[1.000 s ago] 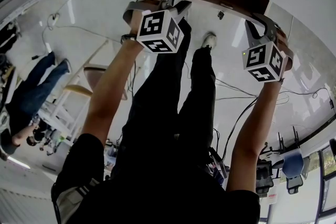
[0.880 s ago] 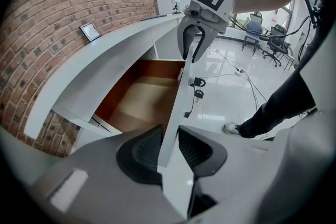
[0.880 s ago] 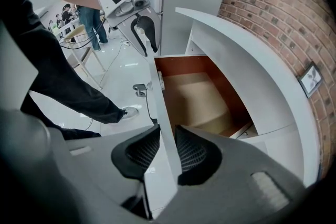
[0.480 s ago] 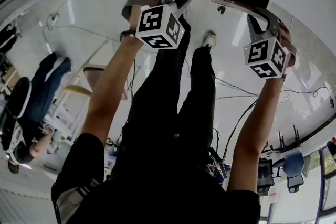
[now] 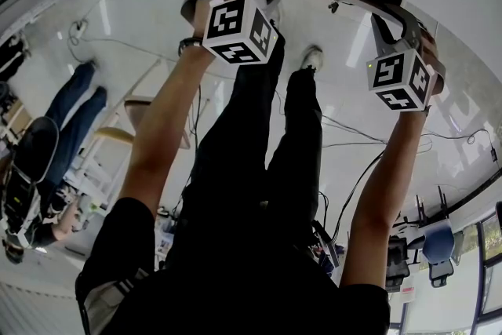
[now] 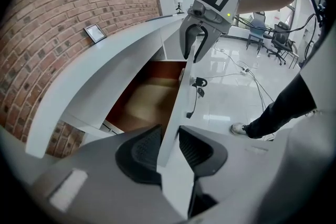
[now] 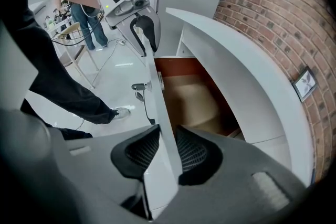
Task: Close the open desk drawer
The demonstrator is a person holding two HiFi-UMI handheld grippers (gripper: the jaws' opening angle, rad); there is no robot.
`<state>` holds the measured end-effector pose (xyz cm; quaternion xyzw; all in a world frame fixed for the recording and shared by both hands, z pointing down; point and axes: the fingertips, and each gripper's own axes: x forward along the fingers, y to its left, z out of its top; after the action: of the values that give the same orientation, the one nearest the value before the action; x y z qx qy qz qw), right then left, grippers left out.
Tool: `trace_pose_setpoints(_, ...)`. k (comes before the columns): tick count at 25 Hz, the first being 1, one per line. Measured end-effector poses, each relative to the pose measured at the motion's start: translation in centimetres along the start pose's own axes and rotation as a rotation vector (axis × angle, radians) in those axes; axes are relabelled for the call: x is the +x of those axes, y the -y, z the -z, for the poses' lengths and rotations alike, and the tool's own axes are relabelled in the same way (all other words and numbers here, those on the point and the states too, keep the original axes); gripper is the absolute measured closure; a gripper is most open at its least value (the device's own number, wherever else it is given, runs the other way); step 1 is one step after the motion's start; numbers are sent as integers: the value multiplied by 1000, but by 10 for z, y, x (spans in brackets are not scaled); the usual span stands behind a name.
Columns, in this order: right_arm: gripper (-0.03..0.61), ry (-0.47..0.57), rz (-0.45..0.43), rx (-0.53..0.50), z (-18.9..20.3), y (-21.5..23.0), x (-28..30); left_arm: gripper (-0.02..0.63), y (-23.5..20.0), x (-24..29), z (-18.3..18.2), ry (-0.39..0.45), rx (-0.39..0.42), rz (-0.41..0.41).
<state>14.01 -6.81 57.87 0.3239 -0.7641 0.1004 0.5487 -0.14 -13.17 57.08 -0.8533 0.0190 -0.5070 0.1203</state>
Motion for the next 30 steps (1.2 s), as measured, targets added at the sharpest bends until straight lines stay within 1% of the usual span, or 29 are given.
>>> trace_pose_setpoints(11,468,0,59,0,2,13,1,486,-10,4,-6,10,1,-57)
trace_pose_setpoints(19,462,5,112,6,-3,28,4,482,-27,7,-8,7,-6,-87)
trace_pose_setpoints(24,461,14,130,4,-4,30,5,476,-31,7,-8,9,-15,-116)
trace_pose_setpoints(30,454,15,162,20,-6,44,4,472,-42,8,-13,9,-23,-143)
